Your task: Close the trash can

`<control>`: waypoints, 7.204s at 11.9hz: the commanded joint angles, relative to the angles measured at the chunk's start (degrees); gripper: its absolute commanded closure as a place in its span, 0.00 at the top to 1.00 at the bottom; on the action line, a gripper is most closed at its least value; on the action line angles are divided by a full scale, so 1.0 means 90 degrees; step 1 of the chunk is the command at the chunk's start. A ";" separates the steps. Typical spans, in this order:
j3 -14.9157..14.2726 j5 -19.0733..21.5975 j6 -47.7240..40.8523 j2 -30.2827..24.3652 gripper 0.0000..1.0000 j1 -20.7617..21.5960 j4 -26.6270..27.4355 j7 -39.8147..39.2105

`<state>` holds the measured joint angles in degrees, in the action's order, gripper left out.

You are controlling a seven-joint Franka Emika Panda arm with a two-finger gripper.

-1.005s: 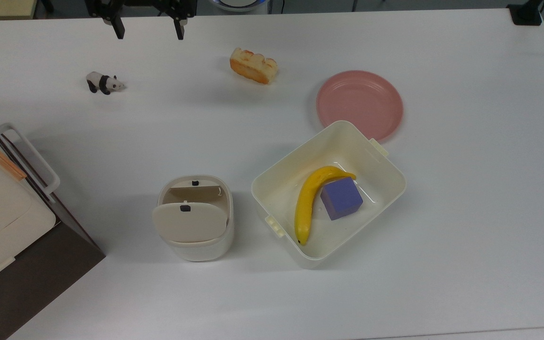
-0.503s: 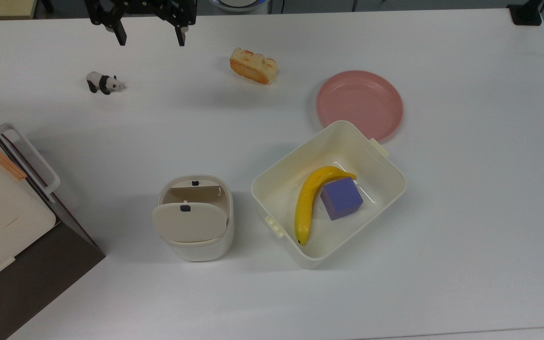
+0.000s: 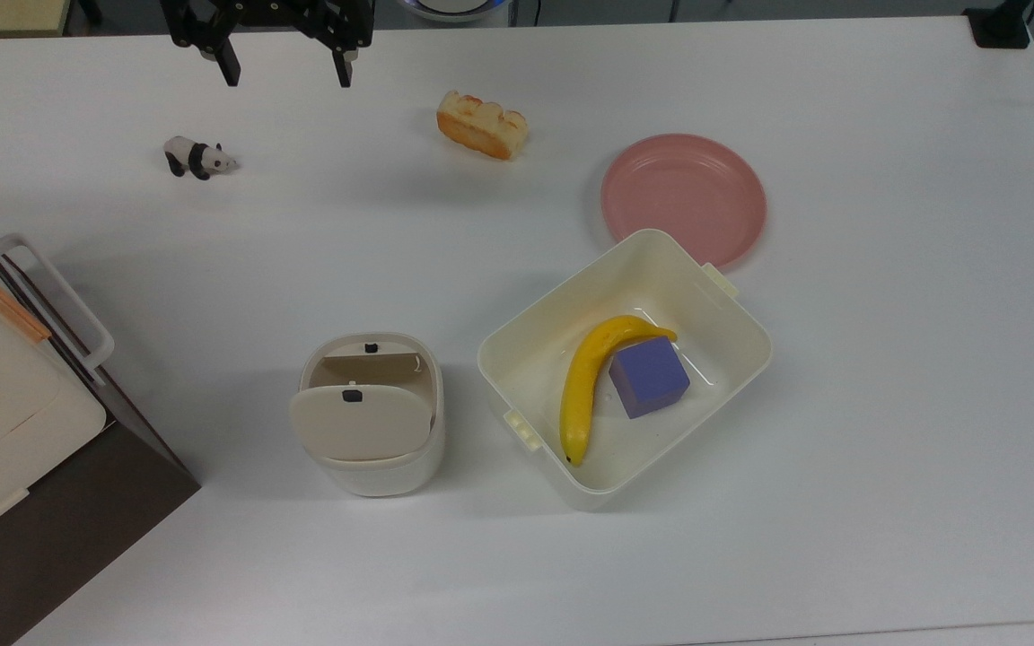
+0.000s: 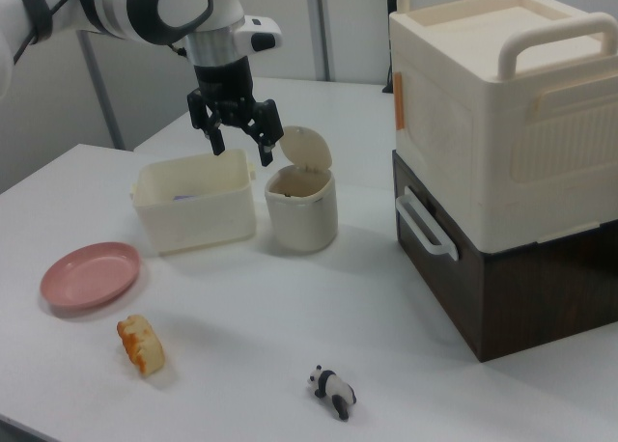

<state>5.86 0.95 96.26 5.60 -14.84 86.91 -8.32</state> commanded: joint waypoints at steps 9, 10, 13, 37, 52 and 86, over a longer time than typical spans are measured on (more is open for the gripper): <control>-0.0026 0.0012 0.0115 -0.0026 1.00 0.0038 0.0002 -0.0110; -0.0017 0.0012 0.0115 -0.0026 1.00 0.0038 0.0002 -0.0110; -0.0026 0.0002 0.0115 -0.0036 1.00 0.0038 0.0002 -0.0110; -0.0017 0.0002 0.0115 -0.0026 1.00 0.0038 -0.0008 -0.0110; 0.0003 0.0002 0.0105 -0.0036 1.00 0.0086 -0.0008 -0.0062; 0.0003 0.0002 0.0105 -0.0056 1.00 0.0038 -0.0028 -0.0110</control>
<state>6.09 0.95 96.26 5.60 -14.65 86.40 -8.33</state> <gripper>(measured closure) 0.000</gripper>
